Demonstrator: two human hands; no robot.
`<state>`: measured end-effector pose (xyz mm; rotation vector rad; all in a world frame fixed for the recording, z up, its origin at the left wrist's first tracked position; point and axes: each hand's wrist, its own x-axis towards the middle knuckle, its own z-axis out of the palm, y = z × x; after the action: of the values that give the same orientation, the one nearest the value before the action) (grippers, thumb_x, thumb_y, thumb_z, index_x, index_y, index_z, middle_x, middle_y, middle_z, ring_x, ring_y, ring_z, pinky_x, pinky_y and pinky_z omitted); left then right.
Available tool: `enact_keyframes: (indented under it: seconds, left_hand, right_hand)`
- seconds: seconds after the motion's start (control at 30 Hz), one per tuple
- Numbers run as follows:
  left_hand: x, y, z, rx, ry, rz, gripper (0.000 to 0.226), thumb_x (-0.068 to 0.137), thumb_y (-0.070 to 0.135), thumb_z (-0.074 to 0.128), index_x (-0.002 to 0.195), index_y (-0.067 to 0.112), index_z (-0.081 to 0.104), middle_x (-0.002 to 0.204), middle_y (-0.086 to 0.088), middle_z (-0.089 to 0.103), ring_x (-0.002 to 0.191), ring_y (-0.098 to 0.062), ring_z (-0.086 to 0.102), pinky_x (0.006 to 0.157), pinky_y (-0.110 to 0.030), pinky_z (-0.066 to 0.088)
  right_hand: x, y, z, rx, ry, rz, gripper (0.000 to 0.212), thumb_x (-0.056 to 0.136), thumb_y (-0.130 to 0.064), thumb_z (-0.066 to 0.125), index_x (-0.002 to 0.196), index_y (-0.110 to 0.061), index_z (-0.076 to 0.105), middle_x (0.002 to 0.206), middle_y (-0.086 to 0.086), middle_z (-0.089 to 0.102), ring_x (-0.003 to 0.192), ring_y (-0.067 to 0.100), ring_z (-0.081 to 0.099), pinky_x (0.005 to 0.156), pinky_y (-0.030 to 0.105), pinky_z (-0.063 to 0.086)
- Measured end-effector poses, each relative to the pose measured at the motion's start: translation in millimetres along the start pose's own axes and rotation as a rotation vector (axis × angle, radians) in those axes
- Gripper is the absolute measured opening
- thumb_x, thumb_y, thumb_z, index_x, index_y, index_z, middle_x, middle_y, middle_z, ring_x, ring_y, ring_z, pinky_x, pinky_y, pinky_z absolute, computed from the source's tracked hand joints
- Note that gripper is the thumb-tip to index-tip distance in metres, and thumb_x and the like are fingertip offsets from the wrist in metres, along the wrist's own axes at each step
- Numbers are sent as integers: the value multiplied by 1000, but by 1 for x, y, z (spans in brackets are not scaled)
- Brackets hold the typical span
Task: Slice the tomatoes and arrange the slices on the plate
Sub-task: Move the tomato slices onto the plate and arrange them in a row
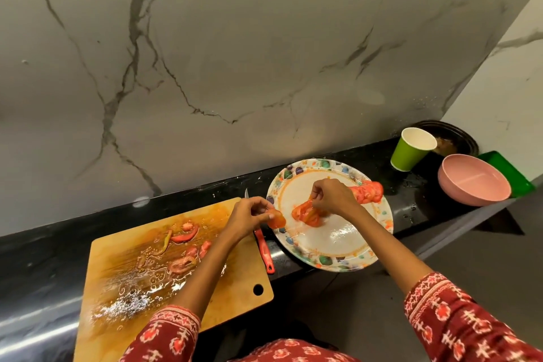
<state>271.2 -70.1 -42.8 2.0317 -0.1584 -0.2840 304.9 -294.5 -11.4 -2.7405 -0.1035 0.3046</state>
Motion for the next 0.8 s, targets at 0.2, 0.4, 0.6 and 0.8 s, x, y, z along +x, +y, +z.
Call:
enact_keyframes:
  seconds: [0.2,0.4,0.6,0.8]
  left_hand:
    - [8,12,5,-107,-4,5,19,78,4,71,90,16,64,77,-2,66,78,-13,65,68,-24,54]
    - [16,27,8,-86,7,47,18,80,4,69,97,8,65,80,-7,67,73,-11,66,58,-16,53]
    - [15,28,11,-60,-1,48,10,81,4,67,91,5,67,81,1,65,67,-5,64,53,-13,49]
    - [14,25,14,-3,-9,27,7,81,6,67,87,9,68,81,4,65,70,-3,63,57,-11,49]
  right_hand:
    - [-5,-24,-4,358,-142,-252,15,81,-10,71,94,-5,67,94,9,67,85,14,61,76,24,52]
    - [-1,-23,-8,352,-366,-234,30,78,-3,72,106,-7,63,97,11,68,83,14,65,79,28,55]
    - [-4,-9,-10,384,-328,-209,15,81,-2,69,96,-4,68,86,5,67,76,11,64,72,22,54]
    - [-3,9,-17,273,-176,-130,16,83,-6,67,98,-5,71,96,10,69,79,13,60,74,24,51]
